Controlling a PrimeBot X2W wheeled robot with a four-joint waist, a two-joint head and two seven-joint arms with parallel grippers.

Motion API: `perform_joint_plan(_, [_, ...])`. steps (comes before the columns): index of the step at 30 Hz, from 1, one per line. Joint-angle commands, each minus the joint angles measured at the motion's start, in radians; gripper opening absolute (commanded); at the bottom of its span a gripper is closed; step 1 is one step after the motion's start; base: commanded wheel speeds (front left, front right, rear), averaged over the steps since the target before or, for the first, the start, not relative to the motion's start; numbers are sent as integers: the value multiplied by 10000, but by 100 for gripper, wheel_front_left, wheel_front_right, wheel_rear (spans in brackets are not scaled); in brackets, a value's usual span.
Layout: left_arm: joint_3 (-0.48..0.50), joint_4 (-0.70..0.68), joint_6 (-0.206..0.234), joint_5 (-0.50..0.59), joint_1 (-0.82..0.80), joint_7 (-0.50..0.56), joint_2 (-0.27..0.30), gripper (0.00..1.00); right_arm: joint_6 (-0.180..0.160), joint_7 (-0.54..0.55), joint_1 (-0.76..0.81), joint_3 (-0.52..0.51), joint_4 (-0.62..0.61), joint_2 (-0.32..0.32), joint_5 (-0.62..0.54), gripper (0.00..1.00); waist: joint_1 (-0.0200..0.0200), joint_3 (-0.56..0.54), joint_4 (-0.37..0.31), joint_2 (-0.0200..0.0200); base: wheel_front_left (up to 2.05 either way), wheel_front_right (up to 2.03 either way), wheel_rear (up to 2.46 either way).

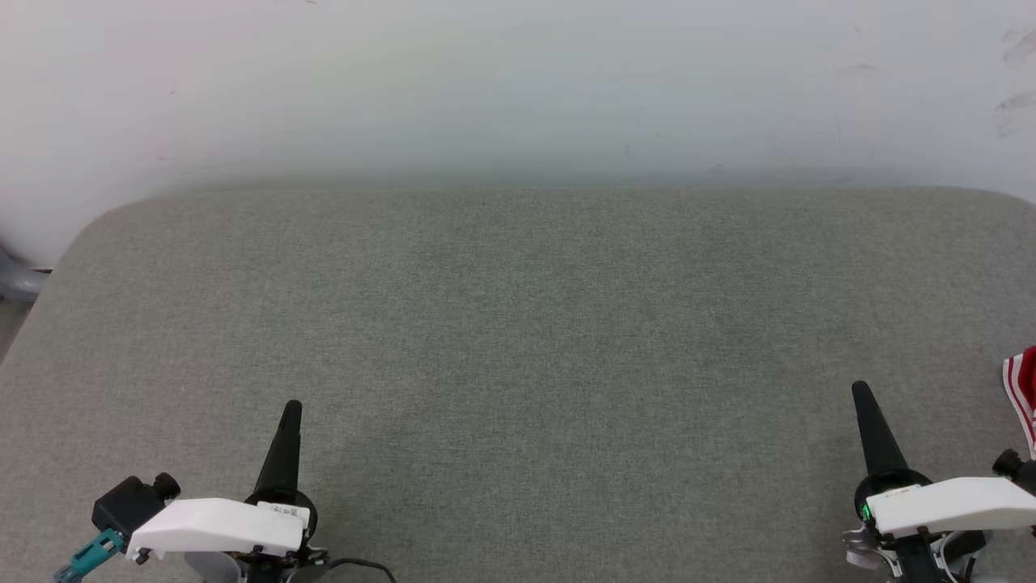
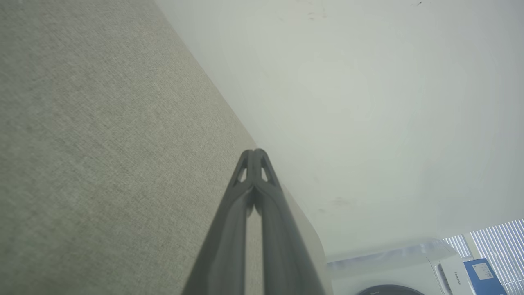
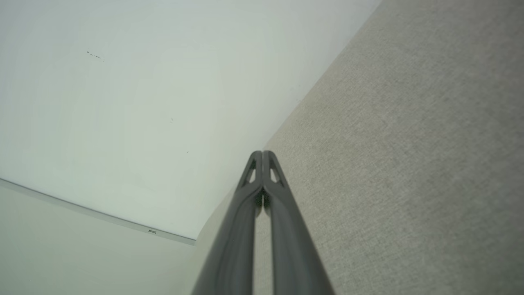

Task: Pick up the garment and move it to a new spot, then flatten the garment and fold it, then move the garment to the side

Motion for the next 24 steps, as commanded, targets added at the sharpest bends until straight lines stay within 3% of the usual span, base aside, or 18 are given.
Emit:
perform_joint_plan(1, [53, -56, -14, -241, -230, 61, 35, 0, -1, 56, -277, -32, -57, 12, 275, 0, -1, -3, -3, 0, 0, 0, 0])
perform_joint_plan(24, [298, 179, -19, -2331, -437, 650, -42, 0, -3, 586, -372, -115, 79, 18, 2588, 0, -1, -57, -70, 0, 0, 0, 0])
